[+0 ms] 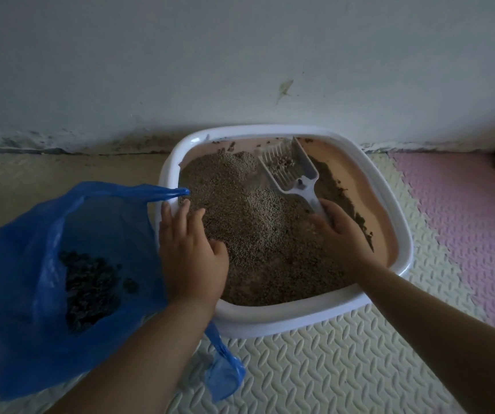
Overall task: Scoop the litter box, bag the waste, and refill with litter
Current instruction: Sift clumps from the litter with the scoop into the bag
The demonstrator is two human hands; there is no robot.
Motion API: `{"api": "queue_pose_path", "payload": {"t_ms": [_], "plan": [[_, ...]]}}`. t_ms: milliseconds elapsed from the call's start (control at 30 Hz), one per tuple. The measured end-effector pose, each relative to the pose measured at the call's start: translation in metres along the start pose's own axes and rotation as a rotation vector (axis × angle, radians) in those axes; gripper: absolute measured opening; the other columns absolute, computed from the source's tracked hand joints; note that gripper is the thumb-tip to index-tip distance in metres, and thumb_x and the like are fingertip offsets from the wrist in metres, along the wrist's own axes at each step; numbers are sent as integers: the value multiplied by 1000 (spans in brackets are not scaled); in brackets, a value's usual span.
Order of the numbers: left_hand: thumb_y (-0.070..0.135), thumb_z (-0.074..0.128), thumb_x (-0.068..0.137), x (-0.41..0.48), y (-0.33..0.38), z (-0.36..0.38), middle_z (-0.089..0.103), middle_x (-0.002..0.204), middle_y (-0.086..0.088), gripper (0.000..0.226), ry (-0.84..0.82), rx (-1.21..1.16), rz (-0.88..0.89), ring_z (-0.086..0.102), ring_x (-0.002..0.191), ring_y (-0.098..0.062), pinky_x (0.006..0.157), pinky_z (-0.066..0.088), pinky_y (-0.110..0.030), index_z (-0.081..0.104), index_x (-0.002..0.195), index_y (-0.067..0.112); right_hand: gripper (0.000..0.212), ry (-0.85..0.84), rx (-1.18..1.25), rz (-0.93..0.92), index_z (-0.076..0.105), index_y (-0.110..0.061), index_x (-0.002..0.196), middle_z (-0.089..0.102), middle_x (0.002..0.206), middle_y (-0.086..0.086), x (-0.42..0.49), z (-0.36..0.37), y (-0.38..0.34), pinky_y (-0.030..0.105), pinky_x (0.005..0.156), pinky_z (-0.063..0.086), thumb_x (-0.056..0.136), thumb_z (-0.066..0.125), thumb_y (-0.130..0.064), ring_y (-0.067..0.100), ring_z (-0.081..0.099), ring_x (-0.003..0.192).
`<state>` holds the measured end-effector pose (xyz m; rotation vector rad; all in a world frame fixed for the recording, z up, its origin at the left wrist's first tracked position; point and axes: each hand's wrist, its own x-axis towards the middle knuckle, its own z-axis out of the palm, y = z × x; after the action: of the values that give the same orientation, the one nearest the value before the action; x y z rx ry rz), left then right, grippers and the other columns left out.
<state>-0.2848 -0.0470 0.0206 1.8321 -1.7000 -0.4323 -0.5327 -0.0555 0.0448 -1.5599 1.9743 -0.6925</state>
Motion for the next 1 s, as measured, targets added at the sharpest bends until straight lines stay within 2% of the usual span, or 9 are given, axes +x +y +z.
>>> {"api": "queue_pose_path", "payload": {"t_ms": [100,233,333,567,667,767,867,933,1000], "plan": [[7,60,78,0,1,-1,41,147,-11,49,-5,6,-6,19,144,-33,112,27,-53,55,127,5,29,24,33,-13,56,-30,125,65,92,-14,-8,-5,0,21,66,45,96,53,-33,0,60,77],[7,59,79,0,1,-2,40,147,-11,49,-9,10,-3,19,144,-32,113,25,-52,54,127,5,28,20,54,-46,59,-28,123,64,84,-15,-12,-5,-5,22,63,43,95,55,-33,-2,57,70],[8,59,80,0,0,-3,39,147,-11,48,-15,-4,1,17,144,-31,114,24,-52,53,128,6,29,19,64,-72,58,-28,124,65,88,-14,-17,-5,-14,17,64,43,95,56,-30,-3,57,72],[11,57,85,-1,0,-7,33,151,-8,48,-38,-71,-4,11,146,-27,117,18,-49,49,132,8,31,-23,37,-107,57,-28,125,65,89,-14,-36,-4,-21,26,67,45,94,57,-30,3,59,75],[18,54,90,-1,-6,-19,21,156,-2,52,-133,-129,11,5,147,-19,115,23,-48,40,140,12,31,-35,54,-112,58,-26,125,66,92,-14,-44,-3,-28,23,68,45,94,57,-28,3,59,76],[24,52,95,-3,-20,-52,12,157,8,56,-268,-157,99,14,144,-12,111,30,-35,30,146,18,26,-51,81,-145,59,-31,119,67,91,-11,-51,-5,-42,27,68,48,93,58,-26,10,61,77],[23,56,93,0,-38,-100,22,154,11,55,-293,-65,239,30,135,-10,100,31,-24,35,143,20,25,-142,97,-175,57,-36,115,68,90,-3,-57,-5,-60,33,69,50,92,58,-25,16,61,76],[20,58,90,5,-52,-133,32,150,8,46,-196,34,296,38,131,-13,97,36,-26,48,135,18,26,-227,112,-191,57,-37,114,67,87,-2,-60,-1,-75,36,68,50,92,58,-23,17,61,73],[23,60,88,7,-69,-161,35,149,2,42,-136,168,286,39,131,-19,99,39,-36,54,129,18,27,-319,98,-236,56,-44,107,65,82,-6,-63,5,-92,26,63,48,92,58,-21,9,59,65]]}}
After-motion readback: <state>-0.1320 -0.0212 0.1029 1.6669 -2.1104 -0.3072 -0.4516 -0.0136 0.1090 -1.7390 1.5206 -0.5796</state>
